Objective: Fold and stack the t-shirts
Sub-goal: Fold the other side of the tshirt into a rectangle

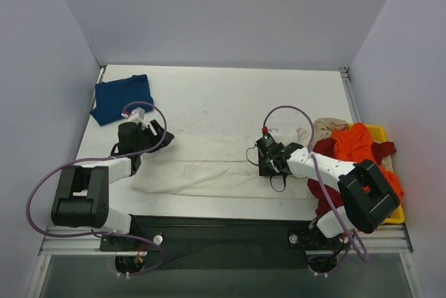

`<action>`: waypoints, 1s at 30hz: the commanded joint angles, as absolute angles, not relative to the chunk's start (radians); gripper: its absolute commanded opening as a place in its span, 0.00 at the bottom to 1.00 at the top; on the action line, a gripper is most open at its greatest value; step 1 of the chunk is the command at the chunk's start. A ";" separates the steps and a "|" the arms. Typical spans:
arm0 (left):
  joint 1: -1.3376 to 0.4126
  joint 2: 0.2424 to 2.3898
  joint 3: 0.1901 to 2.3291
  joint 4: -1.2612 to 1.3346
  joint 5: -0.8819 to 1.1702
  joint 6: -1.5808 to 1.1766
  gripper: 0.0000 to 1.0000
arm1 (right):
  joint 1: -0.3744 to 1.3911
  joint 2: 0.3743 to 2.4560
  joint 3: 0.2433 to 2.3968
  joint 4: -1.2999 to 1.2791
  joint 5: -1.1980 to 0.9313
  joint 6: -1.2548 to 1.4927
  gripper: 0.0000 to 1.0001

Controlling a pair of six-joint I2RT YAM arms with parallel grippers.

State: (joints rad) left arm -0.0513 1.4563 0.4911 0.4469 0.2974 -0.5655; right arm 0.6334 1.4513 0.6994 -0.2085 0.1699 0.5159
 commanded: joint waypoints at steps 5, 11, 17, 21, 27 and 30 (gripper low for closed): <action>-0.046 1.463 0.534 0.500 0.319 -0.566 0.73 | 0.623 1.427 0.735 -0.256 0.250 0.503 0.38; -0.046 1.473 0.538 0.503 0.321 -0.565 0.74 | 0.620 1.416 0.738 -0.265 0.258 0.502 0.37; -0.046 1.473 0.535 0.505 0.325 -0.566 0.74 | 0.620 1.459 0.752 -0.261 0.255 0.499 0.35; -0.046 1.468 0.534 0.503 0.324 -0.566 0.74 | 0.620 1.471 0.753 -0.259 0.241 0.497 0.31; -0.046 1.468 0.534 0.503 0.328 -0.566 0.74 | 0.620 1.477 0.747 -0.265 0.215 0.499 0.28; -0.046 1.467 0.531 0.503 0.331 -0.568 0.74 | 0.620 1.485 0.742 -0.268 0.206 0.502 0.25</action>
State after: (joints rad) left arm -0.0513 1.4704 0.4984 0.4534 0.3107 -0.5655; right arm 0.6270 1.4708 0.7238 -0.2230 0.2047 0.4973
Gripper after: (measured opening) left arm 0.738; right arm 0.259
